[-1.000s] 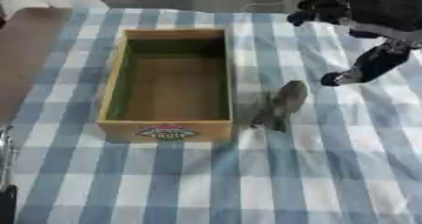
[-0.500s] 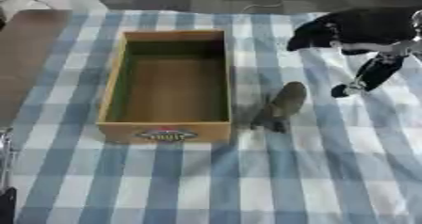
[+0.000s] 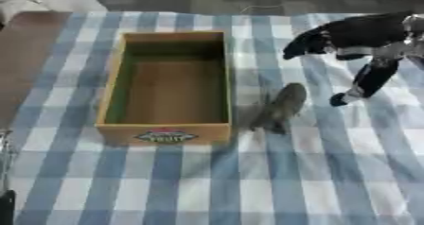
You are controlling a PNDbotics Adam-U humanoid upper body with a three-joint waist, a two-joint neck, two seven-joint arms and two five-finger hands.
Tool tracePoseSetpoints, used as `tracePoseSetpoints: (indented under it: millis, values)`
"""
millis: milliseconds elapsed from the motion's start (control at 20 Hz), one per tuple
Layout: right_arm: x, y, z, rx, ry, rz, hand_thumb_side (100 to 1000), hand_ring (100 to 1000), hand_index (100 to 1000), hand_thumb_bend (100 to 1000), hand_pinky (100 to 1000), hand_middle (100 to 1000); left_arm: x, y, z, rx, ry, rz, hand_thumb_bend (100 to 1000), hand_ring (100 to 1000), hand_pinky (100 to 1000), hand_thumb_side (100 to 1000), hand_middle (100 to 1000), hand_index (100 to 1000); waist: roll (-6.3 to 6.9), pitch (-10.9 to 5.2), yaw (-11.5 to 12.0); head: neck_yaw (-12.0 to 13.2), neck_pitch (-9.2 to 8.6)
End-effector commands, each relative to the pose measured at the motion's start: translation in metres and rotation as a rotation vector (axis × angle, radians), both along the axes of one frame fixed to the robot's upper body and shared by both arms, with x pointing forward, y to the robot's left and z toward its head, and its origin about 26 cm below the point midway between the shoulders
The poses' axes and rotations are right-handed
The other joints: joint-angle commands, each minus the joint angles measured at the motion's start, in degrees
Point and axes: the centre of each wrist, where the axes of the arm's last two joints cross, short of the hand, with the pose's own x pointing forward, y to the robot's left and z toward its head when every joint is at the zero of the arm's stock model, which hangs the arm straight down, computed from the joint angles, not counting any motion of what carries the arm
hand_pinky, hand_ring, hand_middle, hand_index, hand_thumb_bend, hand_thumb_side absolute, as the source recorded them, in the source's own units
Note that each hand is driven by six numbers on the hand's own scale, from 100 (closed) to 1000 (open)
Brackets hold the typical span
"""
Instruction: Pick up objects on the table and place them in the box.
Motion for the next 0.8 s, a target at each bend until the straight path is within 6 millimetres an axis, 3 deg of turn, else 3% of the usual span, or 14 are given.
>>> tracePoseSetpoints:
  millis: [50,500,800]
  values:
    - [-0.001,0.008,0.012,-0.031,0.032,0.032,180,935,1000,570,877,849,-0.003,0.001,0.008,0.011,-0.027,-0.005,100,834,823,620,777,729,0.07,-0.91,-0.07,-0.12,-0.42]
    - [0.0,0.017,0.021,0.003,0.159,0.001,172,923,1000,542,859,829,-0.003,0.001,0.007,0.009,-0.026,-0.005,100,835,823,621,778,728,0.02,-0.67,-0.09,-0.08,-0.33]
    - [0.005,0.02,0.012,-0.014,0.206,-0.012,137,926,1000,520,858,840,-0.003,0.001,0.007,0.008,-0.026,-0.008,100,835,823,621,778,728,-0.02,-0.49,0.11,-0.16,-0.42]
